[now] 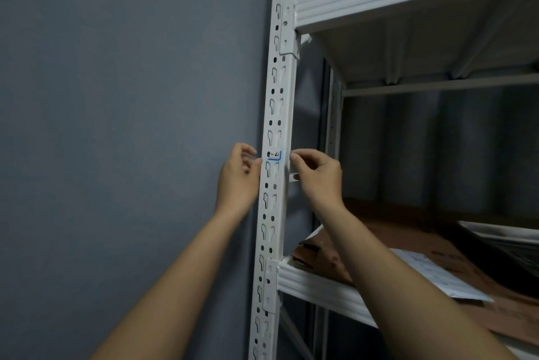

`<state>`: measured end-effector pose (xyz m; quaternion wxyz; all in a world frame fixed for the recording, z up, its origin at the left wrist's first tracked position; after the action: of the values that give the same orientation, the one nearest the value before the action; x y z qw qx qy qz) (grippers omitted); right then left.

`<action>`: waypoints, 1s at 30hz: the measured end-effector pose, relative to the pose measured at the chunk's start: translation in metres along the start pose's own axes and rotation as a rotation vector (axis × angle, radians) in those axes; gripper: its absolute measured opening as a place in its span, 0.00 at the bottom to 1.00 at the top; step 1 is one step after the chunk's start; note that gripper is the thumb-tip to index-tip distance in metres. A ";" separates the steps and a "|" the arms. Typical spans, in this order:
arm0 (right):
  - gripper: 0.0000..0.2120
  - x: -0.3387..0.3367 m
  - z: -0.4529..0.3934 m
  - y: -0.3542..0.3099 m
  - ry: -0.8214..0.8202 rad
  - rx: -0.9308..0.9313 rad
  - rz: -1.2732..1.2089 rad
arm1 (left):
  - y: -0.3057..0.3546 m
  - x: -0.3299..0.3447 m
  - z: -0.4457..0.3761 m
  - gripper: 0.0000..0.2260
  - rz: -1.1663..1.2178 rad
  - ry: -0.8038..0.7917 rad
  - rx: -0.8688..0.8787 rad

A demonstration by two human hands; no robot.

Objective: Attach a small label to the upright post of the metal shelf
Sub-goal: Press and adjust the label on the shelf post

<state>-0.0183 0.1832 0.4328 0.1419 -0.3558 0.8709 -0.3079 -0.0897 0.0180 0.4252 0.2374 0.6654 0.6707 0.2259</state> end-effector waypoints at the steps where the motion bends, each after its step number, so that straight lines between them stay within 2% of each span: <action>1: 0.05 0.000 -0.001 -0.001 0.002 -0.008 0.001 | 0.004 0.006 -0.001 0.07 -0.042 -0.015 0.055; 4: 0.03 -0.002 -0.007 0.001 0.015 0.000 -0.025 | 0.012 0.021 -0.003 0.08 -0.154 -0.052 0.189; 8: 0.02 -0.004 -0.013 0.003 0.017 -0.008 -0.042 | 0.019 0.030 -0.010 0.05 -0.312 -0.009 0.326; 12: 0.02 0.001 -0.014 0.006 -0.012 -0.037 -0.032 | 0.019 0.031 -0.010 0.04 -0.333 0.038 0.428; 16: 0.05 0.026 -0.015 0.015 -0.107 -0.004 -0.146 | 0.015 0.030 -0.010 0.03 -0.317 0.089 0.480; 24: 0.07 0.035 -0.015 0.026 -0.084 0.077 -0.199 | 0.014 0.038 -0.016 0.01 -0.407 0.065 0.540; 30: 0.06 0.038 -0.011 0.032 -0.061 0.100 -0.225 | 0.012 0.036 -0.013 0.04 -0.357 0.082 0.558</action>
<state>-0.0672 0.1787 0.4202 0.1505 -0.4529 0.8043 -0.3540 -0.0884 0.0540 0.4419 0.0548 0.5672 0.8216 0.0149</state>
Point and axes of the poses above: each hand's wrist, its own z-axis away from the middle knuckle, its own x-axis out of the palm, y = z × x, the point moved 9 cm from there along -z, towards the middle knuckle, and after that the axes turned 2 degrees about -y, right-handed, at the moved point
